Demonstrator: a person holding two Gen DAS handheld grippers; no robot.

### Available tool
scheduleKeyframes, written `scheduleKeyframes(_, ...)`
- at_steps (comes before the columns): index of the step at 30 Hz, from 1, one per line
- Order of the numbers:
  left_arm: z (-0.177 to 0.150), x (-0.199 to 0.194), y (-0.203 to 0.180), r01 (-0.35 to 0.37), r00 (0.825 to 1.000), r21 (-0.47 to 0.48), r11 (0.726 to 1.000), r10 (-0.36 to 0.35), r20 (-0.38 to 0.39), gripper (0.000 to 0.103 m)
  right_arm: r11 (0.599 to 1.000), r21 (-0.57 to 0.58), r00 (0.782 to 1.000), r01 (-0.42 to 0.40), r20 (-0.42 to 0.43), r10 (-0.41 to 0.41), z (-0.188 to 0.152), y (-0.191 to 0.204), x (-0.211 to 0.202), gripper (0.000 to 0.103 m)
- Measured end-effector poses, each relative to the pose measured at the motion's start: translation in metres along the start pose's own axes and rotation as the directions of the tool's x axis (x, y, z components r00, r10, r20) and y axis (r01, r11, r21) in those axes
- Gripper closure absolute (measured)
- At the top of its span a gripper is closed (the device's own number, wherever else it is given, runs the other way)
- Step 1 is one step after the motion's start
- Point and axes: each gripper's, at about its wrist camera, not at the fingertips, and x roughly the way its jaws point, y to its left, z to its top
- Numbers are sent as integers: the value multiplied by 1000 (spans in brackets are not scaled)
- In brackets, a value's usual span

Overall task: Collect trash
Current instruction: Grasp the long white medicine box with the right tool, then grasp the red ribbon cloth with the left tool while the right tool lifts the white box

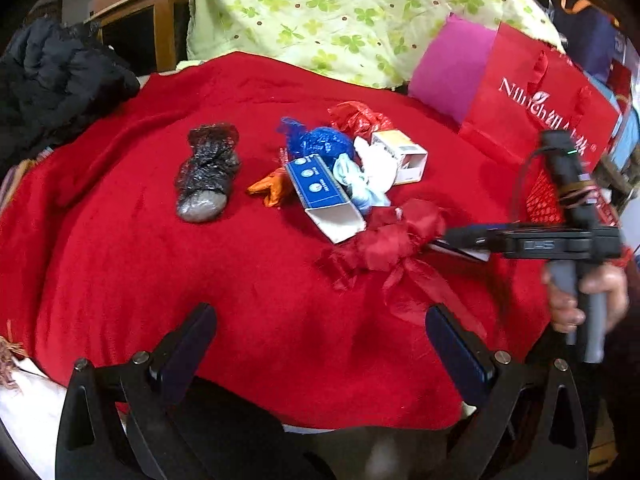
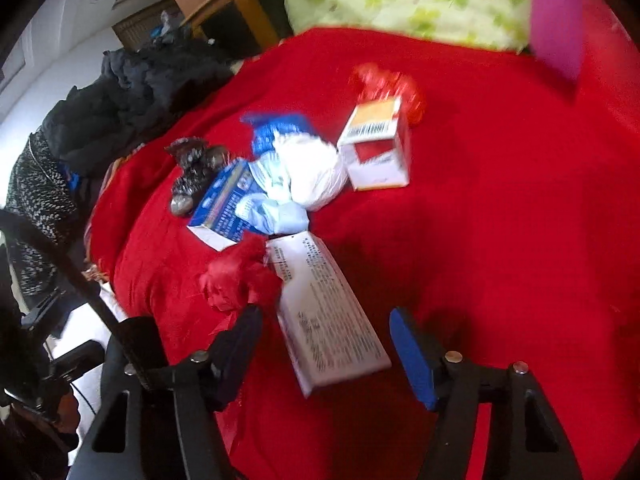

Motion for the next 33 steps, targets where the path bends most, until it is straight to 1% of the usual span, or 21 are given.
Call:
scheduleKeyframes(2,3,2,1,7,1000,-8,1000,-7,1,0,999,26,999,-37,-29,38,2,-2,13,44)
scheduleKeyframes(4,7,4,2,1,1000,-11,1000,-1,-2,0,999,26,999,-42,-31,43,0,-1,17,46)
scheduleKeyframes(7,14,10,2,-8,1000,-15,1000,8,-6,0,1000,11,1000,-29,-9,29,-7,3,14,47)
scheduleKeyframes(9,20,15,-1,1,1000,-9,1000,-1,-2,0,1000,5,1000,-14,3,14,-13,5,6,51)
scheduleKeyframes(12,31,26,-14,27,1000,33,999,-27,5,0,1000,14,999,10,30,-11,-28,5,-9,51)
scheduleKeyframes(15,40,42,-31,65,998,92,994,-66,17,0,998,57,997,30,65,-33,-43,-3,-27,51)
scheduleKeyframes(18,47,61,-51,74,997,158,985,-77,17,0,994,96,995,44,86,-52,-57,-13,-47,51)
scheduleKeyframes(20,50,75,-68,71,997,217,974,-75,11,0,992,114,993,55,102,-66,-66,-18,-61,51)
scheduleKeyframes(22,49,85,-77,72,997,255,964,-73,-5,4,989,132,989,69,120,-85,-74,-23,-74,51)
scheduleKeyframes(23,49,91,-81,73,997,267,961,-71,-19,10,987,139,988,74,126,-92,-76,-24,-78,51)
scheduleKeyframes(25,46,102,-81,99,994,261,960,-84,-69,17,984,156,983,82,148,-105,-82,-28,-91,51)
scheduleKeyframes(26,44,105,-79,121,991,246,962,-102,-88,19,984,159,982,82,154,-107,-84,-30,-95,52)
scheduleKeyframes(27,42,109,-75,153,985,220,963,-131,-113,19,983,159,980,90,163,-116,-86,-31,-101,53)
scheduleKeyframes(31,37,116,-68,219,969,166,962,-194,-156,19,982,159,974,99,189,-129,-91,-34,-112,57)
scheduleKeyframes(32,36,118,-68,229,965,152,961,-204,-167,21,982,159,973,102,187,-131,-92,-34,-111,57)
scheduleKeyframes(33,36,118,-69,238,962,145,960,-213,-172,28,981,160,974,106,184,-135,-93,-35,-109,57)
